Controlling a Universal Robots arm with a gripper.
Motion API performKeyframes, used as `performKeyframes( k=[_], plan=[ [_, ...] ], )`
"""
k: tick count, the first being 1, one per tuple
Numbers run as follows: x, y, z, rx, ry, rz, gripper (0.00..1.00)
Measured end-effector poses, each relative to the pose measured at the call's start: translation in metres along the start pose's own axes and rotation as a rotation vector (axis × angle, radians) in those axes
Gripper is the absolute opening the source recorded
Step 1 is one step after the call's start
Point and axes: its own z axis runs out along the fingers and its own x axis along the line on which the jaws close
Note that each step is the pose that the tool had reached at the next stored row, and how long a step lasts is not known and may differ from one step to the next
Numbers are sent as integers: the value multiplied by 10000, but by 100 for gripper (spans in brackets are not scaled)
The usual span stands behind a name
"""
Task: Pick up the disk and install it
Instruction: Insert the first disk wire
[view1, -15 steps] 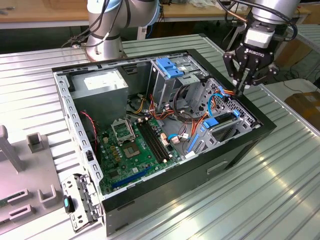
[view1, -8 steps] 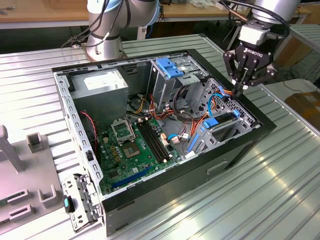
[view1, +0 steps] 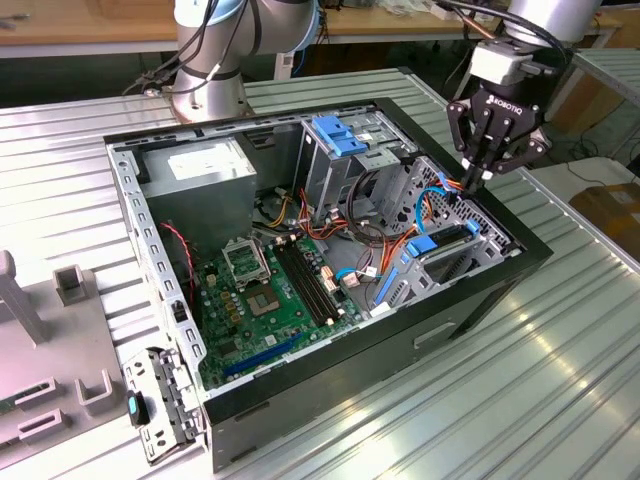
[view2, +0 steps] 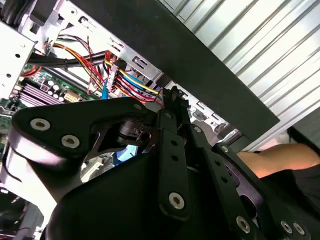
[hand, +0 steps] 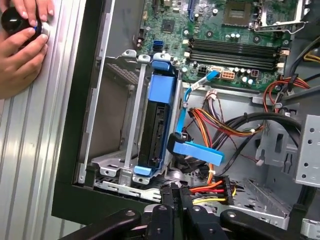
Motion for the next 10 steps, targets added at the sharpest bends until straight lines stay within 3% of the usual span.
performKeyframes(
  k=[3,5,6,7,10],
  plan=[
    [-3,17,3,-61,-20,379,16],
    [-13,88,7,-66,-21,397,16],
    [-23,158,11,-66,-21,400,16],
    [-24,175,18,-70,-25,428,16],
    [45,178,55,-74,-49,470,16]
  ],
)
